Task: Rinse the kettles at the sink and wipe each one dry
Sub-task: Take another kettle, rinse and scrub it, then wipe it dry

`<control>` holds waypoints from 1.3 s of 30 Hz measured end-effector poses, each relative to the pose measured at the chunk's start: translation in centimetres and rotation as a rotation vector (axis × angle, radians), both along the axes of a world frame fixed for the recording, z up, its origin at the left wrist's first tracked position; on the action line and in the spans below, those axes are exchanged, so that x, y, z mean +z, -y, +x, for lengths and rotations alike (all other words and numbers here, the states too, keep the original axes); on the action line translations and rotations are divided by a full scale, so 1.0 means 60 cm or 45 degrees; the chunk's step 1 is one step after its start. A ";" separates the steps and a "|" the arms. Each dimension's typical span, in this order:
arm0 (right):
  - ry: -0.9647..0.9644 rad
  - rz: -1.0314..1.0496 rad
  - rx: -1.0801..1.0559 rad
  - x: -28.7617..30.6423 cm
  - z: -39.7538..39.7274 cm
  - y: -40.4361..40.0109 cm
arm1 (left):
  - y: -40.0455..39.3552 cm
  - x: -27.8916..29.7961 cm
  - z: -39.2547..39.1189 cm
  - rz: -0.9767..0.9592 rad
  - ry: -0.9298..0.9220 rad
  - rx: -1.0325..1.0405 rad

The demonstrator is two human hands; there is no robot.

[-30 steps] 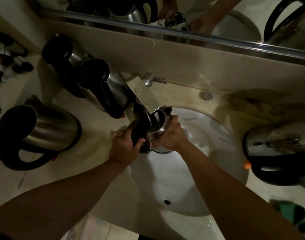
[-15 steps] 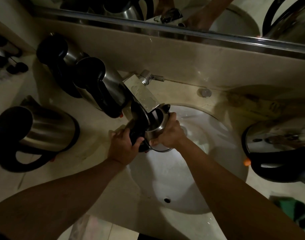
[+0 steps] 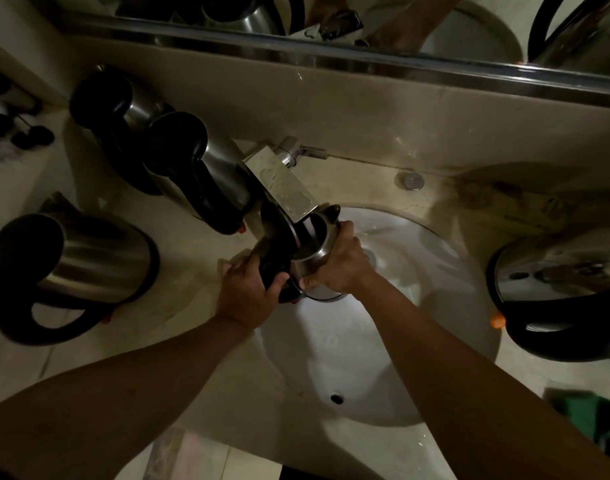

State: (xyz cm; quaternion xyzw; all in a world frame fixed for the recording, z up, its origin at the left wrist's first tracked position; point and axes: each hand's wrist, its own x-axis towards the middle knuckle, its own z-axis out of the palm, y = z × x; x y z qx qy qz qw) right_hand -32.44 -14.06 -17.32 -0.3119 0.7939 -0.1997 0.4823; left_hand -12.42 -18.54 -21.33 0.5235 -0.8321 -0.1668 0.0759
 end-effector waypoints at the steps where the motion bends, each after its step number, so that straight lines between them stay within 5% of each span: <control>1: -0.001 0.004 0.004 0.001 0.000 0.000 | 0.000 0.000 0.000 0.008 0.002 0.005; 39: 0.012 0.005 -0.010 0.011 0.002 0.000 | 0.002 0.012 -0.002 -0.096 -0.002 -0.083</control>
